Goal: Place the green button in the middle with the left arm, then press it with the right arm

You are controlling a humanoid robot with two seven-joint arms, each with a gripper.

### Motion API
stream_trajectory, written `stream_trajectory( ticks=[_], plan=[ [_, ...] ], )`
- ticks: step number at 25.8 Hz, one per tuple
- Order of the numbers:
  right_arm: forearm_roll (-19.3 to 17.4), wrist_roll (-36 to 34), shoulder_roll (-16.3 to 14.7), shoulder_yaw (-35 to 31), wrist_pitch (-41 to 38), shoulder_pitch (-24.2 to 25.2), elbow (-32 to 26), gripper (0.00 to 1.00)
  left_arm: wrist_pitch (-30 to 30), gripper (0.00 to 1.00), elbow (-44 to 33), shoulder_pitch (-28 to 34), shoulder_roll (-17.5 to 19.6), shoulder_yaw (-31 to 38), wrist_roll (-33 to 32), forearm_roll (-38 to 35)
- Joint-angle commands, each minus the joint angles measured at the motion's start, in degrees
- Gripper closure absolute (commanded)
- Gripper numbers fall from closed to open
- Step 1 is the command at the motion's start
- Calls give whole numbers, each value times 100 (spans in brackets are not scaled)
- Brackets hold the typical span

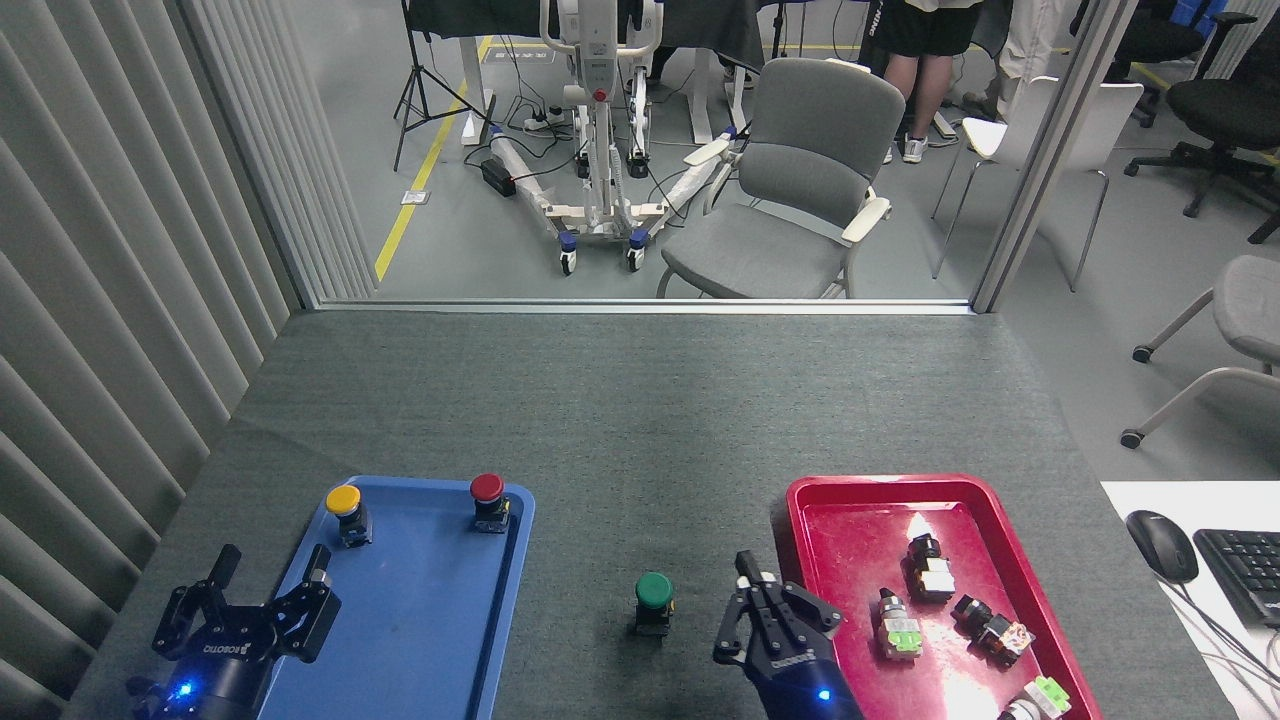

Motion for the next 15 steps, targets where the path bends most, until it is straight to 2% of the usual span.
stream_trajectory(
  ticks=[1,6,15],
  plan=[
    [-8,-125,-218,-596,2,344,-138,0,-8,0,4,15,14,0,-6,3],
    [-17,-125,-297,-991,2,564,-287,0,-35,0,4,24,6,-9,-41,12],
    [-26,-143,-482,-1097,11,687,-472,0,-52,0,-13,68,-3,0,-41,21]
  ],
)
